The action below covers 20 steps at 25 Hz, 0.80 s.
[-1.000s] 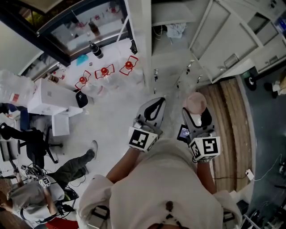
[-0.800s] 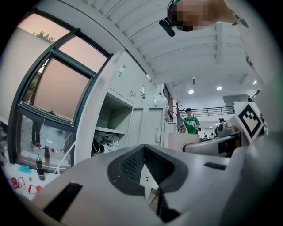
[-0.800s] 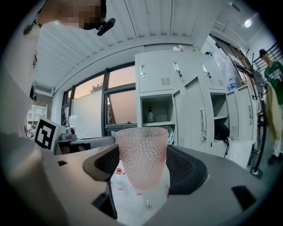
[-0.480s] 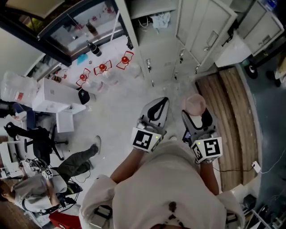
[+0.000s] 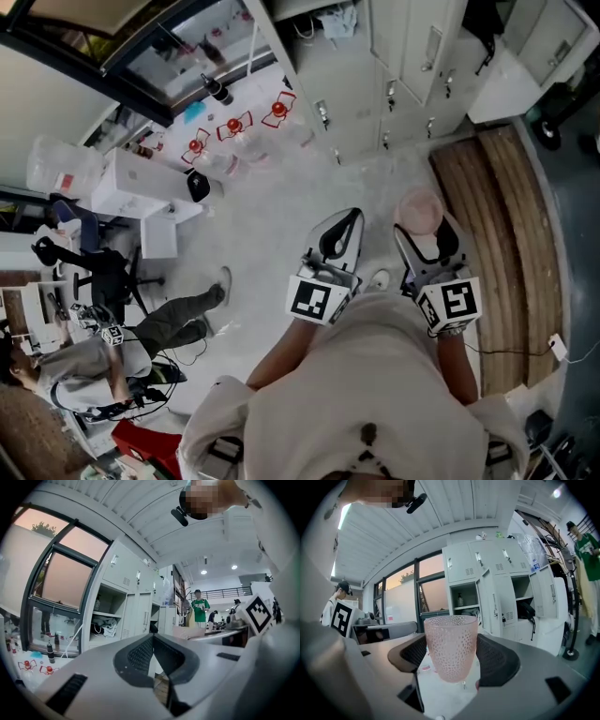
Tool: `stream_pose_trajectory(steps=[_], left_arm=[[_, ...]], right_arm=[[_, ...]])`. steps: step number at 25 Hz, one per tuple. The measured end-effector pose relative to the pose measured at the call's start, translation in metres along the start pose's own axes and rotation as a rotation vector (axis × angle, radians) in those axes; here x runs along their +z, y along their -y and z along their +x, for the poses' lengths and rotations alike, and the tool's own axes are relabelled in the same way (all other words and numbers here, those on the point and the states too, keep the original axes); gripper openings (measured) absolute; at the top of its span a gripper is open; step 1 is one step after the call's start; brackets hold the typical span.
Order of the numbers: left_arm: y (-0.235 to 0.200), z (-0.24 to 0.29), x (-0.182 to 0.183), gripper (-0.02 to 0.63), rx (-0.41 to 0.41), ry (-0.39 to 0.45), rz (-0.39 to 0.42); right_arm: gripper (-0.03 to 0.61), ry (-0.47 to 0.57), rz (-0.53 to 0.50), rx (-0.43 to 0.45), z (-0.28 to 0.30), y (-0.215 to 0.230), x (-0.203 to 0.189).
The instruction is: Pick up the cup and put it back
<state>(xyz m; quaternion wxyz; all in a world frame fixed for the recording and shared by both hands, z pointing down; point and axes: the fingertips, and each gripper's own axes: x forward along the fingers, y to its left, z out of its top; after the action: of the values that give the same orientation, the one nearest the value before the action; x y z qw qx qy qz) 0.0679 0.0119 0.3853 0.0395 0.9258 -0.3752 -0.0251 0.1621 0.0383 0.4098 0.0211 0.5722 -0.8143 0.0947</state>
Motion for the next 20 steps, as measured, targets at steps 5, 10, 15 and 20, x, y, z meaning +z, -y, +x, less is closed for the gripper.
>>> stream_pose_trajectory(steps=[5,10,15,20], left_arm=[[0.015,-0.013,-0.006,0.008,0.006,-0.008,-0.010],[0.022,-0.016,-0.001,0.009,-0.012,0.009,-0.004],[0.013,-0.014,-0.003,0.009,-0.011,-0.006,-0.013],[-0.008,-0.002,-0.007,0.009,-0.015,-0.023,-0.028]], right_arm=[[0.325,0.000,0.000,0.012,-0.017,-0.006,-0.003],[0.325,0.000,-0.001,0.013,-0.021,-0.007,-0.004],[0.325,-0.014,0.008,0.004,-0.014,-0.008,-0.007],[0.325,-0.042,0.023,-0.015,0.008,-0.003,-0.011]])
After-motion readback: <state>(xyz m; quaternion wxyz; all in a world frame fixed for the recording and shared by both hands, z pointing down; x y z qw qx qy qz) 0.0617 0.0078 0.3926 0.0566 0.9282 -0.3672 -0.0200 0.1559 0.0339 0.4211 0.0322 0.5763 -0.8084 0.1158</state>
